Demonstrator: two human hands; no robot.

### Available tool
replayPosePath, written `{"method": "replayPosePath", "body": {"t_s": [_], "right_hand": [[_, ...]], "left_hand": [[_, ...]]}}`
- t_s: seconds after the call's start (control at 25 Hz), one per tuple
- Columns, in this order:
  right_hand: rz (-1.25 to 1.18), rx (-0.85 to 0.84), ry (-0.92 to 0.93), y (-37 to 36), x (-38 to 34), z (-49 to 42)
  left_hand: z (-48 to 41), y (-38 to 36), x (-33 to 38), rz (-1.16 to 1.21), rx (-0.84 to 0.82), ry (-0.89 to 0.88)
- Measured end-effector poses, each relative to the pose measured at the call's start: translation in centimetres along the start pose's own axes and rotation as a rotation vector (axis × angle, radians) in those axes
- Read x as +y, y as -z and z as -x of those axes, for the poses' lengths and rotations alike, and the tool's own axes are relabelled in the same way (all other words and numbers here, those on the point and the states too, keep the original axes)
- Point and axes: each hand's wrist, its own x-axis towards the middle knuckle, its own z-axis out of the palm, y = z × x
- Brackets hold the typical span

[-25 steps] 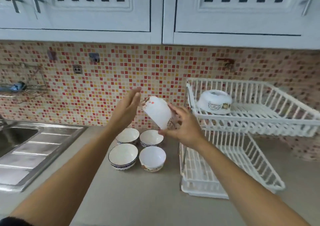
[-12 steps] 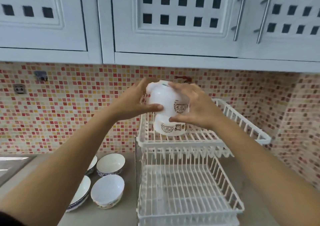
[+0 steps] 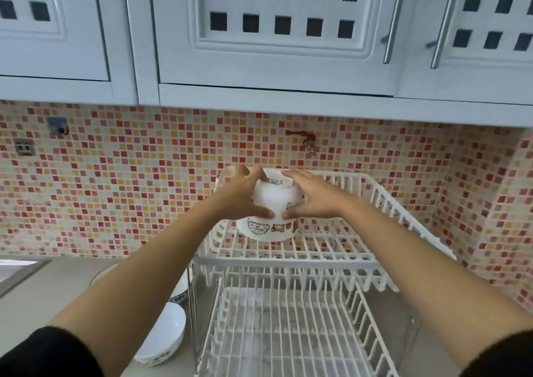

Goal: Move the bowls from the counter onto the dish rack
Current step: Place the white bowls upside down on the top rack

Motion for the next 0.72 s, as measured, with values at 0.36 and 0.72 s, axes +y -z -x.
{"method": "replayPosePath", "body": {"t_s": [0.36,0.72], "right_hand": [[0.002,-0.101,0.022,-1.9,1.2,-1.6],[-0.015,-0.081,-0.049,-1.6,-0.9,-0.2]], "left_hand": [[-0.4,-1.6,-0.3,-0.039,-0.121,0.069],[1.0,0.0,-0.8,-0.001,-0.105,0.012]]}}
